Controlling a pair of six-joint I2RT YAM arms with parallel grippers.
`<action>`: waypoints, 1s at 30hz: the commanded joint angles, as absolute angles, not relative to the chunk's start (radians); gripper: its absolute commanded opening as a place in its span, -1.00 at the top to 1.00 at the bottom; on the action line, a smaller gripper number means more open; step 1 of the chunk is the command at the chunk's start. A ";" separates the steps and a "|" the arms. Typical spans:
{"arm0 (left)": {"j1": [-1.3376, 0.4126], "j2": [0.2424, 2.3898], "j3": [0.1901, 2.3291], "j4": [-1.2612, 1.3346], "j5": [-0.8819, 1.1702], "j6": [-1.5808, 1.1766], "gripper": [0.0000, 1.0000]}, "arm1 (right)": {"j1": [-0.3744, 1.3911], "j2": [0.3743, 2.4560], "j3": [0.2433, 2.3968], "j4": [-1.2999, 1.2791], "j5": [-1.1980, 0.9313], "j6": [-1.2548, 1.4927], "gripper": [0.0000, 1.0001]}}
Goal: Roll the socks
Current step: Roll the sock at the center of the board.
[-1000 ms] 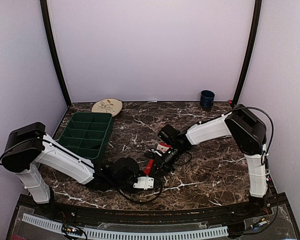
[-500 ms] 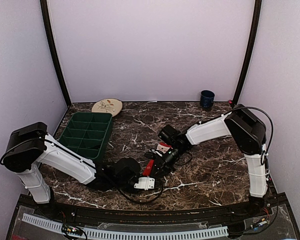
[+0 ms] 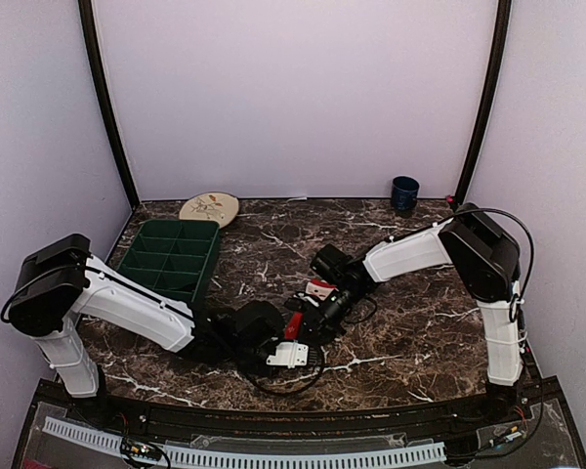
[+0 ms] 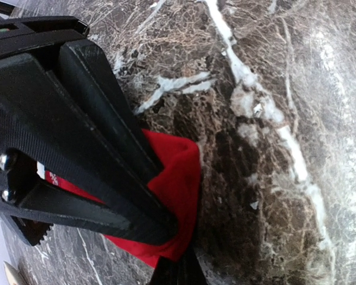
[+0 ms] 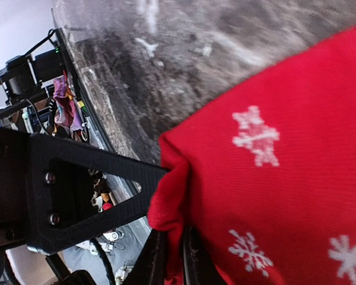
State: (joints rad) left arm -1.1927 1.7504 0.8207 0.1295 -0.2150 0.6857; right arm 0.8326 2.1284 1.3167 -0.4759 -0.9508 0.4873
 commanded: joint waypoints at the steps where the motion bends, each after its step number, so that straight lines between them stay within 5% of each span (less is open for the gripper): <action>1: -1.175 1.763 0.881 -0.035 -0.105 0.626 1.00 | 0.821 2.119 1.328 -0.496 -0.901 0.454 0.66; 17: -1.100 1.836 1.106 -0.381 0.139 0.568 1.00 | 0.813 2.006 1.216 -0.398 -0.769 0.485 0.19; 30: -1.034 1.882 1.225 -0.525 0.317 0.552 1.00 | 0.802 1.921 1.085 -0.281 -0.671 0.541 0.13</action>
State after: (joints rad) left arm -1.0428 1.8782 1.1942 -0.4286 0.2371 0.5613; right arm 0.8150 1.9488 1.1172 -0.3317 -0.7418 0.5125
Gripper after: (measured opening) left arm 0.025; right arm 0.432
